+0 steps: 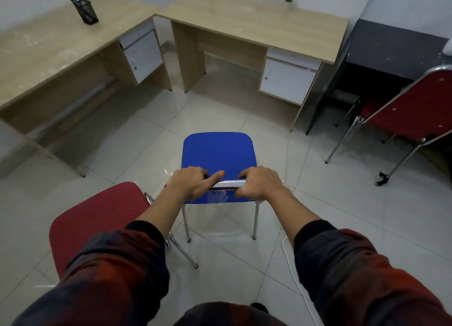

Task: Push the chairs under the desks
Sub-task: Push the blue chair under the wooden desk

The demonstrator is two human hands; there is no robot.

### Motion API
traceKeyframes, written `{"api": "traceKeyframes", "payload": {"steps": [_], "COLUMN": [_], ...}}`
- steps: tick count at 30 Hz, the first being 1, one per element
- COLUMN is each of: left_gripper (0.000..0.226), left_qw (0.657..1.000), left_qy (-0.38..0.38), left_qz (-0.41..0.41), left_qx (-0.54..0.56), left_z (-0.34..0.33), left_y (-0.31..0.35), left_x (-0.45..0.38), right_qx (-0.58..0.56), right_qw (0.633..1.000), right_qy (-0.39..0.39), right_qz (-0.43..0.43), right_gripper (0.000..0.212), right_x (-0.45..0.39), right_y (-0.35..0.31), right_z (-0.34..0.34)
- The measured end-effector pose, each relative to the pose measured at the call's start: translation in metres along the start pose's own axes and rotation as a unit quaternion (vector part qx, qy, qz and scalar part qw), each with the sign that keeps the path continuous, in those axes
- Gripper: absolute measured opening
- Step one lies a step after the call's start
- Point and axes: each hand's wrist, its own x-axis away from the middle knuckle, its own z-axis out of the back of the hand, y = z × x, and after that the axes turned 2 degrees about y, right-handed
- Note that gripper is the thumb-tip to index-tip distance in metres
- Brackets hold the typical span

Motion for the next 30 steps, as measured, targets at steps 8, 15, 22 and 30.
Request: {"api": "traceKeyframes", "payload": {"steps": [8, 15, 22, 30], "left_gripper": [0.077, 0.077, 0.074, 0.067], "left_qw": [0.998, 0.997, 0.997, 0.996], "left_qy": [-0.019, -0.021, -0.005, 0.021], "left_qz": [0.057, 0.069, 0.078, 0.081], "left_qx": [-0.027, -0.023, -0.013, -0.035], "left_z": [-0.006, -0.006, 0.000, 0.014], "left_y": [0.022, 0.052, 0.064, 0.014], "left_x": [-0.012, -0.036, -0.060, -0.066], "right_qx": [-0.011, -0.003, -0.003, -0.011], "right_qw": [1.000, 0.999, 0.999, 0.998], "right_qy": [0.011, 0.001, -0.001, 0.046], "right_qz": [0.026, 0.036, 0.041, 0.050], "right_gripper": [0.043, 0.043, 0.043, 0.040], "right_x": [-0.004, -0.020, -0.044, -0.058], "right_y": [0.019, 0.053, 0.074, 0.035], "right_z": [0.011, 0.032, 0.042, 0.027]}}
